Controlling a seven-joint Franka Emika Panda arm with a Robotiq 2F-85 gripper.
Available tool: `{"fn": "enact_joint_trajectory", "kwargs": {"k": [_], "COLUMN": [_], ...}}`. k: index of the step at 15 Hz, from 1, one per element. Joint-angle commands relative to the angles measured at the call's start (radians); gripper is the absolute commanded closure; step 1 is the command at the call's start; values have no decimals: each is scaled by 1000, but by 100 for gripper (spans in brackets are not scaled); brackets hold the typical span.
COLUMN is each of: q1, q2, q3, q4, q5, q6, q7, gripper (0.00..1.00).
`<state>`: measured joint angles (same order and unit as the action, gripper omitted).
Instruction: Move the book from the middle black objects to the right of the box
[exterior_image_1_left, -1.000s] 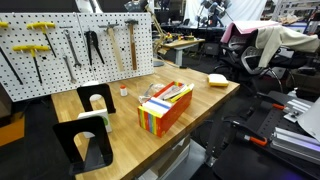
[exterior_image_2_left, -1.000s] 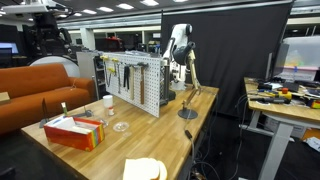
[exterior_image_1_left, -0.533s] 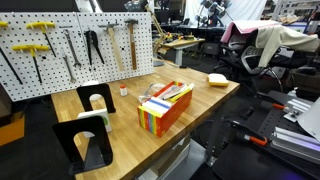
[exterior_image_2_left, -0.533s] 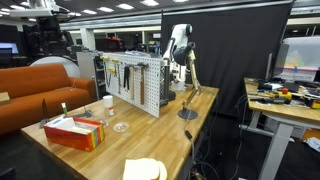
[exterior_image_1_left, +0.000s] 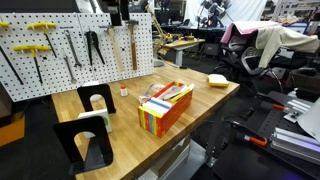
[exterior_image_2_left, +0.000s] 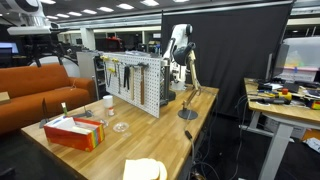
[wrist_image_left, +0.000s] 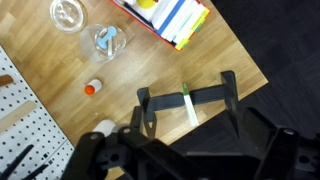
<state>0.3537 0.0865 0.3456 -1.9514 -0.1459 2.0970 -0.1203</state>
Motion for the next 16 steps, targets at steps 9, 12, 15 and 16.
{"fn": "enact_joint_trajectory", "kwargs": {"k": [9, 12, 15, 16], "q1": [46, 56, 74, 82], "q2": [180, 209, 302, 342], "q3": [10, 7, -1, -7], "q4": [119, 138, 189, 214], "q5": [-61, -76, -92, -100], "q6": [7, 26, 66, 74], "q7": [-70, -46, -21, -17], "gripper": [0, 0, 0, 0]}}
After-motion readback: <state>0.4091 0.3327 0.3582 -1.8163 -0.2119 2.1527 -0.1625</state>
